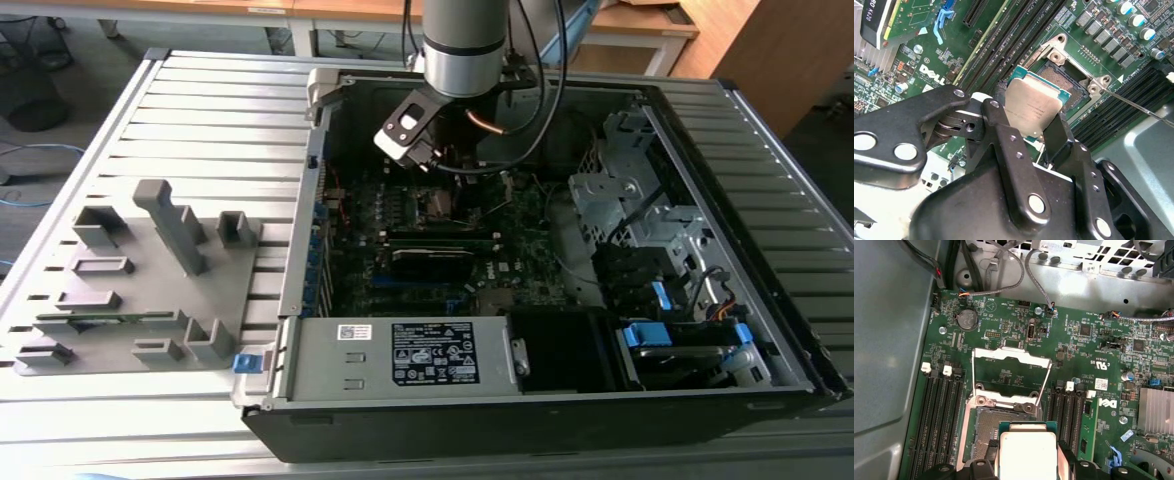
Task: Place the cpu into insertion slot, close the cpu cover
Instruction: 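Place the cpu into insertion slot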
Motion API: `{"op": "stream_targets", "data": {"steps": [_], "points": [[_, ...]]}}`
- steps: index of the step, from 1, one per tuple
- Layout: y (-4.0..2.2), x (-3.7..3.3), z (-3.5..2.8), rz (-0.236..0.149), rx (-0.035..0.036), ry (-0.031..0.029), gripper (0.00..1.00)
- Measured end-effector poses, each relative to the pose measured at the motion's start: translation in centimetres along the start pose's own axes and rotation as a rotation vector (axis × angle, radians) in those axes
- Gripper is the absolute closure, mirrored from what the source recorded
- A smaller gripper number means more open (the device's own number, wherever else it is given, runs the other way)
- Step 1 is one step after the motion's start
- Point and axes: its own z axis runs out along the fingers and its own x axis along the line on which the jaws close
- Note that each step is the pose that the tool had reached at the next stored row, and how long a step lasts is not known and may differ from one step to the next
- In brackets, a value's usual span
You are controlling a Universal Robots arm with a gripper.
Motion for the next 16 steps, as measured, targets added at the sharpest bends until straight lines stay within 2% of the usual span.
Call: {"op": "stream_targets", "data": {"steps": [16], "points": [[0.0,0.0,0.03,0.021,0.0009,-0.0018,0.46]]}}
